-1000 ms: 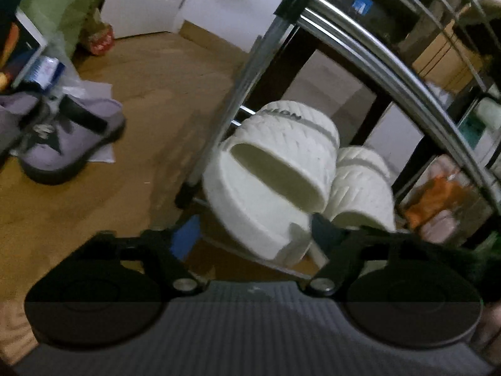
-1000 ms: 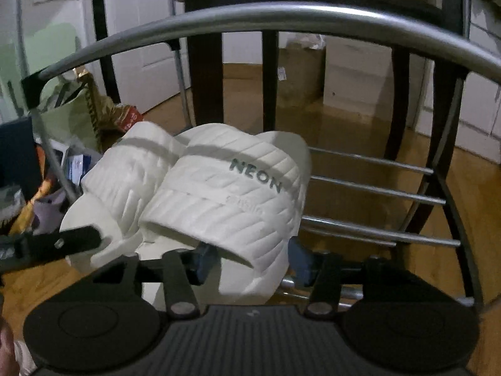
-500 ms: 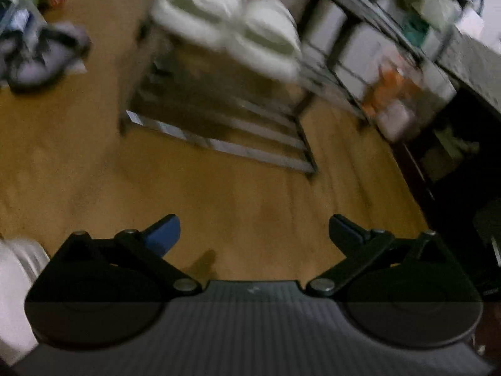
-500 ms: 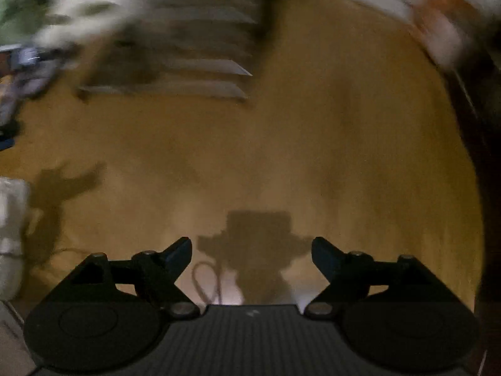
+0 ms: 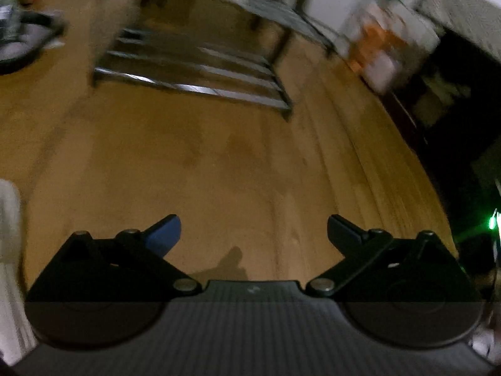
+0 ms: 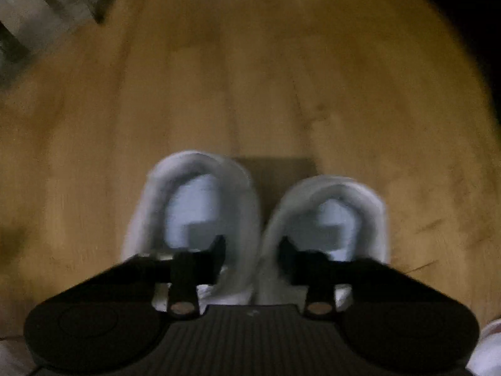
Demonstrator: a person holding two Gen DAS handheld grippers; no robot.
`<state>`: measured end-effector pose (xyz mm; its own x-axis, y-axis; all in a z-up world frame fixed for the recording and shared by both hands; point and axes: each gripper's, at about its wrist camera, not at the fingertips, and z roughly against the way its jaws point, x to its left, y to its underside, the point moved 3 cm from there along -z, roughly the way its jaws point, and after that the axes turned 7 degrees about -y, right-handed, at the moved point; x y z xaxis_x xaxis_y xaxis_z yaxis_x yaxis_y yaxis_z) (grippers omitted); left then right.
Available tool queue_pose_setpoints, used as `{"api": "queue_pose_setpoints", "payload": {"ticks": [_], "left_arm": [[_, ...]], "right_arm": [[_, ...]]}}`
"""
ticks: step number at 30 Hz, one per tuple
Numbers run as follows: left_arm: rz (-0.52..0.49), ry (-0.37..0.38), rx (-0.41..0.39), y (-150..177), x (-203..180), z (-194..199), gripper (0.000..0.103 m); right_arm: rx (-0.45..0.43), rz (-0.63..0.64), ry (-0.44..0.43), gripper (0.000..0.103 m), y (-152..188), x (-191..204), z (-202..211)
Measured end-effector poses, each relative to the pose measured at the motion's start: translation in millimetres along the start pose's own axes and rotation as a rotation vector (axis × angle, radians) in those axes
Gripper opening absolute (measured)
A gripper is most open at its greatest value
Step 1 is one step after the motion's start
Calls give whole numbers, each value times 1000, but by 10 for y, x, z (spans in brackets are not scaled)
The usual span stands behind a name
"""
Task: Organize scattered shoes
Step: 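Move both grippers to the white velcro sneakers on the floor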
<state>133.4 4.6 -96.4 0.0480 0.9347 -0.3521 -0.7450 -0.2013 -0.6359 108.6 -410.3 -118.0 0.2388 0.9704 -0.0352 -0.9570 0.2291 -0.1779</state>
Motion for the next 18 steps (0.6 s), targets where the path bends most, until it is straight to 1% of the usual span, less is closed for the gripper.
{"api": "queue_pose_setpoints", "payload": {"ticks": [1, 2, 4, 6, 8, 9, 10, 12, 13, 15, 16, 17, 18], "left_arm": [[3, -9, -15, -13, 21, 35, 101], [3, -19, -23, -32, 42, 73, 101], [3, -41, -38, -86, 101, 165, 101], [14, -58, -46, -116, 147, 222, 101], [25, -65, -47, -131, 171, 252, 101], [35, -70, -46, -125, 186, 264, 101], [39, -72, -44, -116, 190, 263, 101], [41, -74, -31, -81, 190, 246, 101], [42, -73, -24, -60, 189, 235, 101], [48, -66, -14, -18, 203, 227, 101], [53, -62, -12, -3, 213, 219, 101], [60, -56, -10, 9, 223, 208, 101], [71, -47, -9, 31, 246, 195, 101]], "right_arm": [[-16, 1, -20, 23, -39, 88, 11], [-33, -19, -72, 23, -94, 171, 36], [-43, -17, -123, 23, -177, 327, 60], [-54, 32, -170, 23, -317, 645, 95], [-76, 113, -190, 23, -462, 1014, 122], [-86, 146, -216, 24, -589, 1247, 115], [-94, 161, -242, 25, -707, 1416, 96], [-106, 156, -267, 32, -829, 1493, 63], [-137, 155, -299, 37, -893, 1533, 97], [-210, 168, -357, 53, -936, 1531, 251], [-238, 178, -369, 75, -909, 1487, 337], [-267, 188, -382, 90, -881, 1443, 423], [-307, 206, -393, 93, -823, 1369, 522]]}}
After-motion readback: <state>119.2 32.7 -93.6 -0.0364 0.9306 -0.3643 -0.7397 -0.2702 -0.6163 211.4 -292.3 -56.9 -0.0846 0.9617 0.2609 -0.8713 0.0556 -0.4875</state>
